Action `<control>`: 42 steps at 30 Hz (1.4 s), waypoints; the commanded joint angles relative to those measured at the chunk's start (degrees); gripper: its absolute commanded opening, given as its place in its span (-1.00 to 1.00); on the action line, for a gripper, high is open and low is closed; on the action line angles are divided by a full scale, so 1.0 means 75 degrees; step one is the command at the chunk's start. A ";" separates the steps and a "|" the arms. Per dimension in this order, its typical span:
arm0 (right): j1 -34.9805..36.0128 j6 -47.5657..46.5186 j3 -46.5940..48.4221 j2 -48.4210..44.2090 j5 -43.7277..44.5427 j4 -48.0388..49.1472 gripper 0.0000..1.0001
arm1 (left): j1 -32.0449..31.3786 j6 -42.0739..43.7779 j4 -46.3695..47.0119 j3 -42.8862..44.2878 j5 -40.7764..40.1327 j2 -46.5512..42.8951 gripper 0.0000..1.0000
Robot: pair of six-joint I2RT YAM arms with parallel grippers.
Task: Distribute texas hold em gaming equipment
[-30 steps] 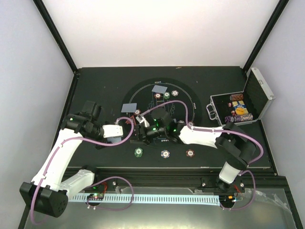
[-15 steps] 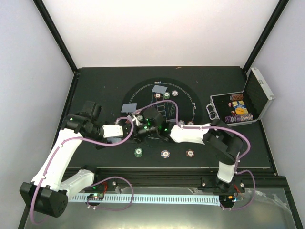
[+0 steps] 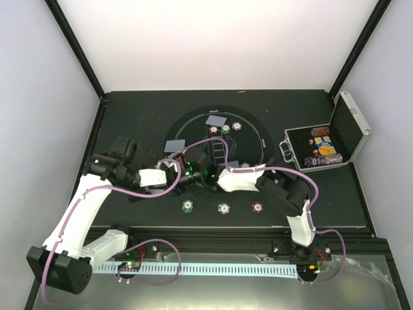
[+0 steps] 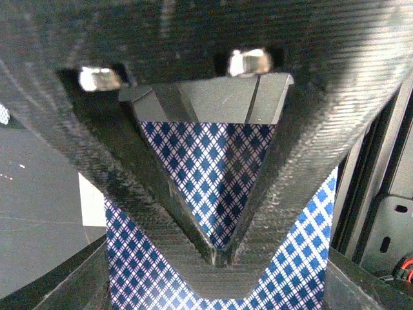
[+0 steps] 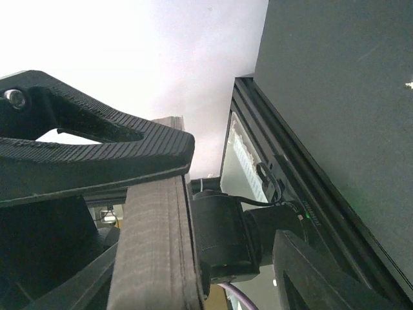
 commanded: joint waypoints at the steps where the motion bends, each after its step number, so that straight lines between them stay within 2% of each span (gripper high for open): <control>1: -0.0112 0.0062 0.0090 0.0264 -0.0096 0.0175 0.09 | -0.0040 -0.0011 -0.0117 0.0285 0.0148 -0.0076 -0.97; 12: -0.0614 -0.0169 -0.0921 -0.0254 -0.0098 0.0206 -0.05 | -0.0046 -0.0010 -0.0063 0.0276 0.0164 -0.0035 -0.97; 19: -0.0631 -0.0522 -0.0982 -0.0724 -0.0040 -0.0307 -0.22 | -0.0046 -0.0028 -0.0039 0.0265 0.0200 -0.0021 -0.97; 26: -0.0616 -0.0892 -0.0719 -0.0933 0.0068 -0.1005 -0.19 | -0.0046 0.0010 -0.0053 0.0231 0.0083 -0.0045 -0.97; 33: -0.0639 -0.1100 -0.0789 -0.1115 0.0077 -0.1361 -0.26 | -0.0046 -0.0006 -0.0039 0.0163 -0.0072 -0.0072 -0.97; 42: -0.0640 -0.0211 -0.1557 -0.1629 0.0047 -0.0013 -0.59 | -0.0046 0.0060 0.0090 -0.0037 -0.0150 -0.0146 -0.97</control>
